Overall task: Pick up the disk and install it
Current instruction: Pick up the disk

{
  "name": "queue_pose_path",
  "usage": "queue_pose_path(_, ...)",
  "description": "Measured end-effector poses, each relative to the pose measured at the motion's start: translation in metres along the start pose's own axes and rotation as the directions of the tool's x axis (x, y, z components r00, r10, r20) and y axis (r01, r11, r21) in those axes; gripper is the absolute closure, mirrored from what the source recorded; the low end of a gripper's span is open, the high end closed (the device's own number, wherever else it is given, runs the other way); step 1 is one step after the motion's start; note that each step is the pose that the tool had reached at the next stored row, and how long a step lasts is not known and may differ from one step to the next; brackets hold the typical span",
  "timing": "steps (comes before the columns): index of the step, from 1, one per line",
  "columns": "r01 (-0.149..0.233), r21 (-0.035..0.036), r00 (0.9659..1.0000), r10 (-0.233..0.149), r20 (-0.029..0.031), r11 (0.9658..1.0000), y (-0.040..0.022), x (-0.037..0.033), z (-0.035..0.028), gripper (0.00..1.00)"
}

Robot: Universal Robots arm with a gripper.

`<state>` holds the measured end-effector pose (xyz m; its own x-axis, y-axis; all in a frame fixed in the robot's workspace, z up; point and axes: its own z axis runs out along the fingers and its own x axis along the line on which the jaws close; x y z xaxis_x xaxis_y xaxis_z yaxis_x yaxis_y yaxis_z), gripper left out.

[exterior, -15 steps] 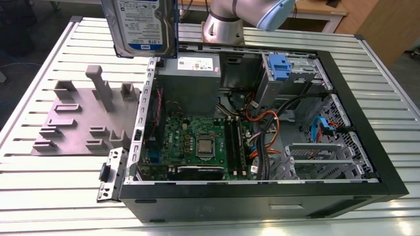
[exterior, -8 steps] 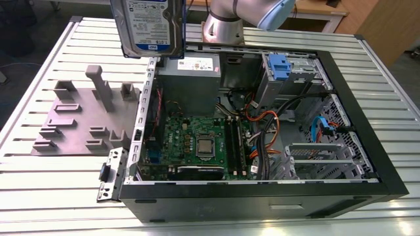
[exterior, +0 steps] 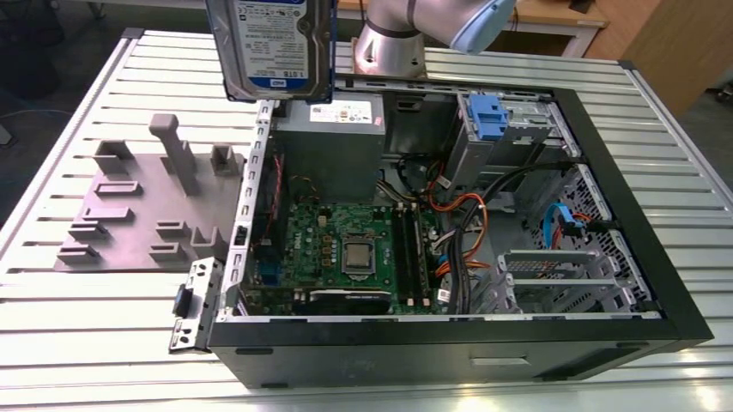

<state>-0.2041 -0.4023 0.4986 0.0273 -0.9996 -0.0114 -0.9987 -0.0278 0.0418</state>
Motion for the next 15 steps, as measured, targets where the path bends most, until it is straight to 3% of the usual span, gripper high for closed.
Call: queue_pose_path(15, 0.000, -0.0001, 1.0000, 0.000, 0.0000, 1.0000, -0.0184, 0.0005, -0.0008, 0.63)
